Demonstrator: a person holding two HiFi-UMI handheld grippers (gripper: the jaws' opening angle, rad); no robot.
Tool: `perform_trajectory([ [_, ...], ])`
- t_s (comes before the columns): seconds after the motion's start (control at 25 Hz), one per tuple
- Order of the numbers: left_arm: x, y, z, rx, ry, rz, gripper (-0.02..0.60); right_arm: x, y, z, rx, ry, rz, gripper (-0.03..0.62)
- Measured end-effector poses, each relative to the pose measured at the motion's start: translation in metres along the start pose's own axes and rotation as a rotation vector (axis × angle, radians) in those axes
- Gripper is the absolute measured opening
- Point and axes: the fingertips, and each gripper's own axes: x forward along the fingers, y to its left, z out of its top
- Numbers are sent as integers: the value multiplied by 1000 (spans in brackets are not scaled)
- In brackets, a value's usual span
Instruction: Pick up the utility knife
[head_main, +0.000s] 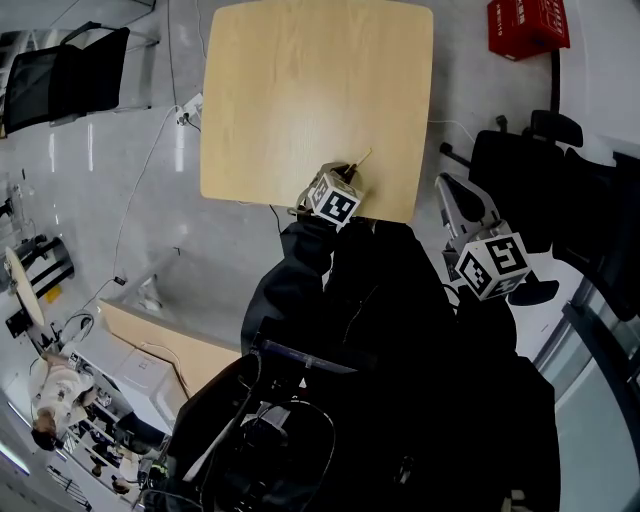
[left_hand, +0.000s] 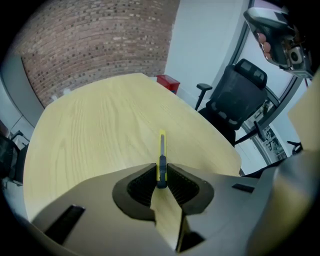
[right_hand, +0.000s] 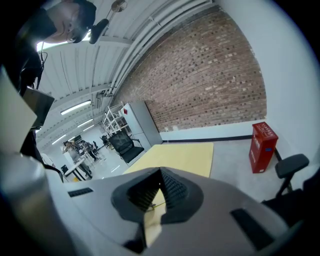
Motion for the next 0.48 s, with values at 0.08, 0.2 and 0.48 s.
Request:
perform_trajectory([
  [0.08, 0, 1, 1, -5, -3, 3, 64, -2, -1, 0, 0, -2, -1, 3],
  [0.2, -2, 0, 0, -6, -3, 7, 64, -4, 1, 0, -3, -5, 3, 5],
  [0.48, -30, -3, 17, -38, -111, 32, 64, -11, 11, 0, -21, -22, 16, 5],
])
